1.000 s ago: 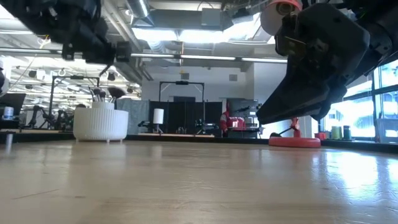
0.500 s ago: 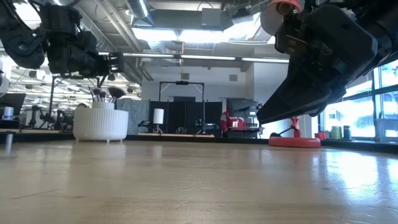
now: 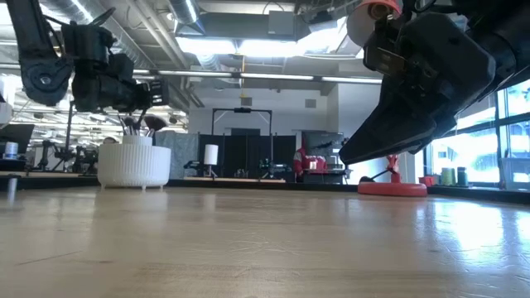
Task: Put items in baskets/containers
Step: Put the eyeshadow brush into the white pen holder
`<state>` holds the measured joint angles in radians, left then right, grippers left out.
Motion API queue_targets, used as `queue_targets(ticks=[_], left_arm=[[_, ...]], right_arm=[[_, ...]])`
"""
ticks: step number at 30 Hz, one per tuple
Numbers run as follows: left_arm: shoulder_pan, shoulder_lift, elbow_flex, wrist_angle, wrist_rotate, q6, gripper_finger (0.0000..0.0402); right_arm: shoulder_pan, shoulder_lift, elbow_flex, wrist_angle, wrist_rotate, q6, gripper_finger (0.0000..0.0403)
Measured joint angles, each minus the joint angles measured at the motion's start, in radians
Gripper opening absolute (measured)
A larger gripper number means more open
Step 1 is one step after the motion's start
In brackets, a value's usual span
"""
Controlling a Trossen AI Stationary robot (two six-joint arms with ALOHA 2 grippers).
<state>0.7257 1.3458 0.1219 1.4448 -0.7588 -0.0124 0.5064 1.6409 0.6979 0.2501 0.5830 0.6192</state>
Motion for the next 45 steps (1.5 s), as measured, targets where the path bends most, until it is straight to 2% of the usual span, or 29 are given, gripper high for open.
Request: queue_targets(ticks=[11,19,28,41,45], left_arm=[[0.029,0.151,0.0,0.118,0.072,0.007,0.0028],[0.029,0.158,0.007,0.122,0.084,0.104,0.0032],[0.029,0.158,0.007,0.119,0.1,0.106,0.0037],[0.002,0.158,0.006,0.1,0.064,0.124,0.0102],[-0.041,0.154,0.006,0.113,0.059,0.19,0.0122]], right_arm=[[0.0,0.0,0.0,0.0,-0.01,-0.033,0.0082],[0.0,0.0,0.0,0.0,-0.011,-0.032,0.0082],[0.013,0.0,0.0,0.0,-0.011,-0.024,0.0082],[0.015,0.0,0.0,0.0,-0.027,-0.023,0.0082],[0.015,0.0,0.0,0.0,-0.028,-0.023,0.0082]])
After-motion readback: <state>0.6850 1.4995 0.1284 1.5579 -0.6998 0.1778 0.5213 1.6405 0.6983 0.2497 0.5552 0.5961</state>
